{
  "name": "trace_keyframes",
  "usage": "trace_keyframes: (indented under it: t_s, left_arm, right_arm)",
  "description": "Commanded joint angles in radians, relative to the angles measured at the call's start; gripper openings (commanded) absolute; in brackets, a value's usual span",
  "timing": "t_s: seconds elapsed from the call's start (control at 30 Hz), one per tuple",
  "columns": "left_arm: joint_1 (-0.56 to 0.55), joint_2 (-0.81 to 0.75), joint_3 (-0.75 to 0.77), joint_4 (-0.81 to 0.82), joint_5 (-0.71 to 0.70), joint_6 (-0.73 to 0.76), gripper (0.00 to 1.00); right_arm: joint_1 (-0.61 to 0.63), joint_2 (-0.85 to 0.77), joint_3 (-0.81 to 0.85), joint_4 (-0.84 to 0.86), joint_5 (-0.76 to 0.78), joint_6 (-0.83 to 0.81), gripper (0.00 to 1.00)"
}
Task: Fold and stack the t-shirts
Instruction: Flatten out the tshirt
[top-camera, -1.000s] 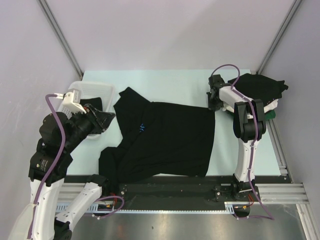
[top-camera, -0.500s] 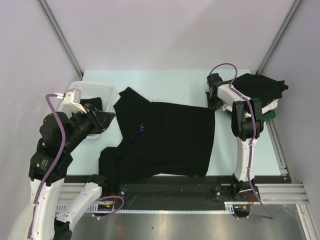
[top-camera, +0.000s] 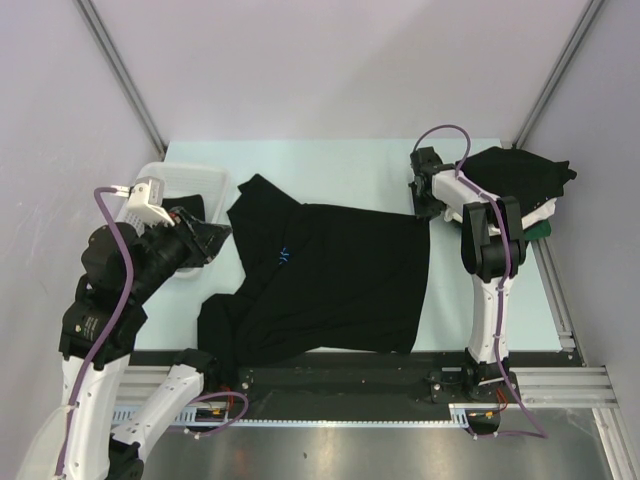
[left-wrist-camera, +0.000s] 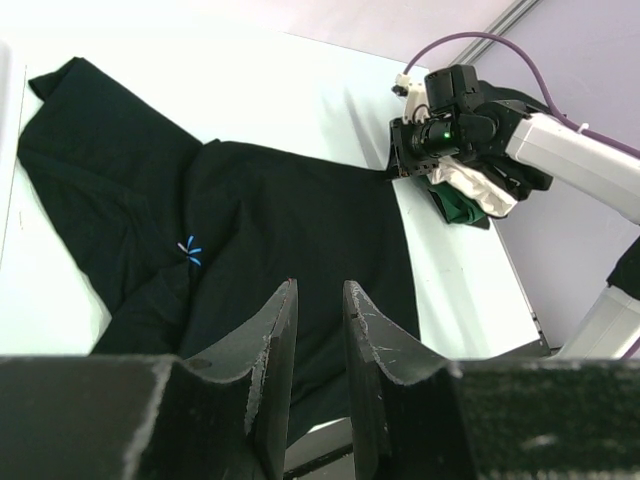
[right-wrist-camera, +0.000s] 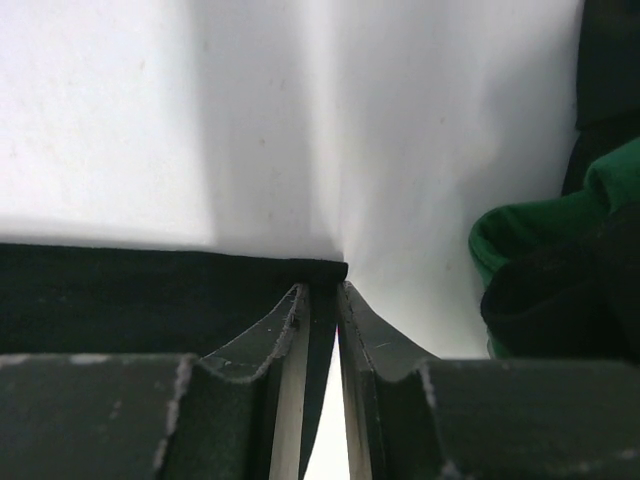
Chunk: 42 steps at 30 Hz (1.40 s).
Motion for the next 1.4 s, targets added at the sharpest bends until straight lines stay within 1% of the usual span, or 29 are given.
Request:
trace_keyframes:
  t_s: [0.0, 0.23, 0.5, 0.67, 0.87, 1.07, 1.23, 1.37]
  left_arm:
    - [0.007, 0.01, 0.019, 0.013, 0.011, 0.012, 0.29]
    - [0.009, 0.026, 0.039, -0.001, 0.011, 0.03, 0.3]
    - [0.007, 0.04, 0.042, -0.004, 0.013, 0.038, 0.3]
    - [0.007, 0.041, 0.028, 0.008, 0.014, 0.038, 0.29]
    - [0.007, 0.043, 0.019, 0.025, 0.017, 0.041, 0.3]
    - [0.007, 0.053, 0.013, 0.045, 0.032, 0.038, 0.29]
    - [0.007, 0.058, 0.012, 0.059, 0.045, 0.039, 0.3]
    - [0.007, 0.047, 0.007, 0.067, 0.049, 0.039, 0.3]
  right_arm:
    - [-0.002, 0.047, -0.036, 0.105, -0.03, -0.017, 0.23]
    - [0.01, 0.09, -0.01, 0.104, -0.128, -0.015, 0.23]
    - [0.03, 0.145, 0.047, 0.079, -0.184, -0.017, 0.23]
    - [0.041, 0.16, 0.07, 0.045, -0.195, -0.018, 0.23]
    - [0.043, 0.168, 0.087, 0.01, -0.207, -0.018, 0.2]
    - [0.049, 0.136, 0.1, -0.011, -0.184, -0.018, 0.24]
    - [0.046, 0.108, 0.134, -0.068, -0.162, -0.017, 0.25]
    - [0.04, 0.076, 0.111, -0.077, -0.146, -0.018, 0.25]
